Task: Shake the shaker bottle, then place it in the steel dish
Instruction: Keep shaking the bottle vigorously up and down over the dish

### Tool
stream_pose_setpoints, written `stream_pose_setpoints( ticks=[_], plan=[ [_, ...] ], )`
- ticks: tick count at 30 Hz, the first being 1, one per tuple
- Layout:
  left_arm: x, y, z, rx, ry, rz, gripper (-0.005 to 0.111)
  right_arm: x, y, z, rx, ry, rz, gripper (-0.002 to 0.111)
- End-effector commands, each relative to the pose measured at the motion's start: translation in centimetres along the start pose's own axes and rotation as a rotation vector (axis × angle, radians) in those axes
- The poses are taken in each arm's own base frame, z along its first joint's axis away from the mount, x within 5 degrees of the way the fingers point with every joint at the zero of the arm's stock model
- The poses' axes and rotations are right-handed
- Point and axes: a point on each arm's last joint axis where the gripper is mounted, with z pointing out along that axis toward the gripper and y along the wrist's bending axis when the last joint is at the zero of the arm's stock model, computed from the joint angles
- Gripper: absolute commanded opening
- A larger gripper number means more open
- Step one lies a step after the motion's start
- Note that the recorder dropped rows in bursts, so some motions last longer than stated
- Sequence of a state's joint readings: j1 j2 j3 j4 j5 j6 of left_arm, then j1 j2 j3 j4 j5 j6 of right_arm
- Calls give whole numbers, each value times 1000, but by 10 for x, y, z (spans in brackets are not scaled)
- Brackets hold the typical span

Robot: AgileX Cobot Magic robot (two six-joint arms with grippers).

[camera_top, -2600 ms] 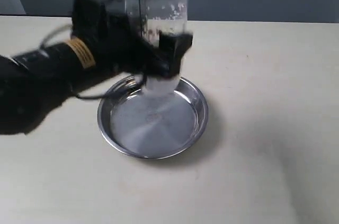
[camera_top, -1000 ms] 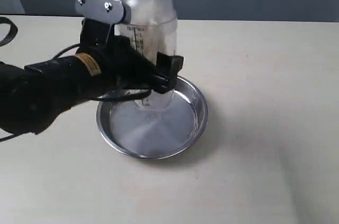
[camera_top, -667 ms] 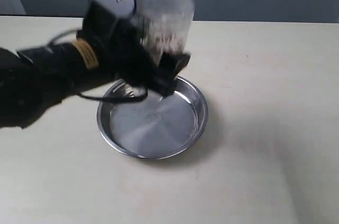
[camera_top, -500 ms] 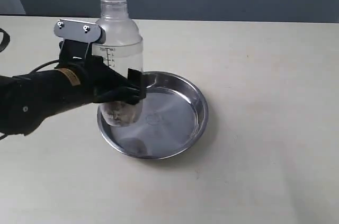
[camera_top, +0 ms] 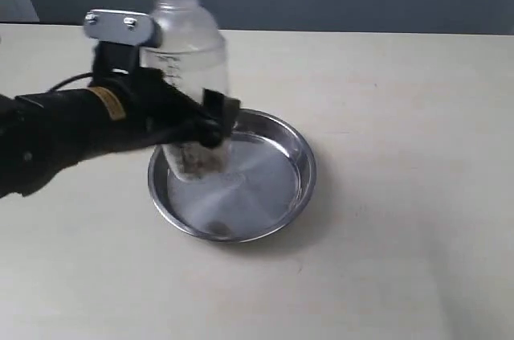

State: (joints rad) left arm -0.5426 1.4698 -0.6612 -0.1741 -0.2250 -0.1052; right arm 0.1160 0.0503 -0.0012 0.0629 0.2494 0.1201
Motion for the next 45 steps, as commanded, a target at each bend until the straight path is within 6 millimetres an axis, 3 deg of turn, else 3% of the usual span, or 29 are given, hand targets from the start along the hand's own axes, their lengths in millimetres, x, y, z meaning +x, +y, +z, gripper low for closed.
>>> stream_pose_setpoints(
  ticks=[1,2,3,4,5,6,8,9,10,11,14,15,18,20,21,22,23,24,25,27,28,29,30,31,33,35,39,42,45],
  plan=[
    [-17,-15,-8,85,-50,237,0,-1,0,0,-2,-7,-4,-1],
    [-23,8,-3,-5,-96,-48,0,-1,0,0,-2,-7,-4,-1],
    [-20,9,-1,-19,-69,-207,0,-1,0,0,-2,-7,-4,-1],
    [-9,-27,-10,109,46,227,0,-1,0,0,-3,-10,-4,-1],
    [-4,-35,-14,134,77,375,0,-1,0,0,-3,-10,-4,-1],
    [-4,-26,-11,114,80,400,0,-1,0,0,-3,-10,-4,-1],
    [-17,10,-2,0,1,-125,0,-1,0,0,-2,-10,-6,-1],
    [-16,-5,-5,56,5,-25,0,-1,0,0,-2,-10,-6,-1],
    [-13,-30,-14,154,8,272,0,-1,0,0,-2,-10,-6,-1],
    [-11,-32,-15,167,13,372,0,-1,0,0,-2,-10,-6,-1],
    [-19,12,-1,13,-15,-35,0,-1,0,0,-2,-10,-6,-1],
    [-17,5,-1,33,-9,-22,0,-1,0,0,-2,-10,-6,-1],
    [-6,-37,-12,195,21,424,0,-1,0,0,-2,-8,-6,-1],
    [-12,-2,0,70,22,162,0,-1,0,0,-2,-8,-5,-1],
    [-14,25,8,-36,-19,-213,0,-1,0,0,-2,-8,-5,-1],
    [-12,18,8,-14,-17,-203,0,-1,0,0,-2,-8,-5,-1],
    [-5,-21,-1,138,26,182,0,-1,0,0,-2,-8,-5,-1],
    [0,-35,-7,190,52,373,0,-1,0,0,-2,-8,-5,-1],
    [1,-30,-9,142,90,365,0,-1,0,0,-2,-8,-5,-1],
    [-17,19,-3,-17,1,-125,0,-1,0,0,-2,-8,-5,-1],
    [-22,4,-5,62,-67,-166,0,-1,0,0,-2,-8,-5,-1],
    [-19,-22,-10,171,-58,75,0,-1,0,0,-2,-8,-5,-1],
    [-5,-55,-21,276,3,508,0,-1,0,0,-3,-12,-5,-1],
    [-2,-55,-22,222,55,542,0,-1,0,0,-3,-13,-5,-1],
    [-9,-11,-9,17,137,245,0,-1,0,0,-3,-13,-5,-1],
    [-14,-5,-9,49,62,-63,0,-1,0,0,-3,-13,-5,-1],
    [-31,-47,-28,314,-106,217,0,-1,0,0,-3,-13,-5,-1],
    [-95,-61,-55,323,-318,229,0,-1,0,0,-3,-13,-5,-1],
    [-67,-46,-30,190,-135,227,0,-1,0,0,-3,-13,-5,-1]
  ],
)
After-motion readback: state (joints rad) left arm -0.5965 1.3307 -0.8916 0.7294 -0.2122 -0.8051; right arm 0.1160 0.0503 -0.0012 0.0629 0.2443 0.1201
